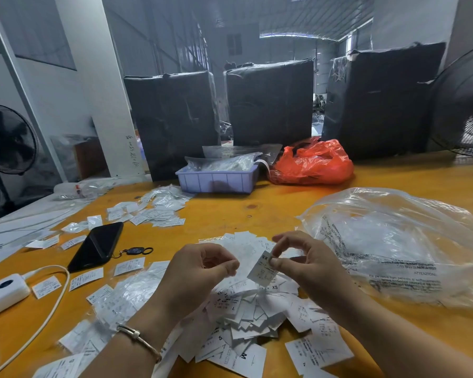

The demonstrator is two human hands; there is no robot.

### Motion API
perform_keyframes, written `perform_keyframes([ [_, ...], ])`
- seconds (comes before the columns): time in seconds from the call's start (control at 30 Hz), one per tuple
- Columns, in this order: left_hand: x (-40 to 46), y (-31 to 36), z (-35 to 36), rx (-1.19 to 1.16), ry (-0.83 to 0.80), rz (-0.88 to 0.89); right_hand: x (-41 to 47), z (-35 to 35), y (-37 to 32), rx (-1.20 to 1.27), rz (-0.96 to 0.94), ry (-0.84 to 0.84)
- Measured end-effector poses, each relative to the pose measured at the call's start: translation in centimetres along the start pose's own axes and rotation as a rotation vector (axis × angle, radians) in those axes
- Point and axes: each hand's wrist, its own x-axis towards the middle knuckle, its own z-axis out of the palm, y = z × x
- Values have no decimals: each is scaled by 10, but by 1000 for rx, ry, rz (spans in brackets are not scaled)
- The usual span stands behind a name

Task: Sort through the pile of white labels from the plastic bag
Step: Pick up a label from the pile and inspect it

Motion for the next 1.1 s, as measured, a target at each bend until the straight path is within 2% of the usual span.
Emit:
perform_keyframes([
  [0.23,-1,5,-1,-154,7,-18,2,-10,-3,247,28,147],
  [0.43,-5,10,0,-120,-1,93,-2,-11,-18,282,-153,108],
  [0.57,-5,12,4,-74,-14,133,-10,-5,-27,79,-356,80],
  [0.67,-6,12,5,-57,-35,142,-15,-3,-30,-3,-418,77],
  [1.1,-7,13,2,-79,-48,156,-13,-4,-24,-115,-443,170],
])
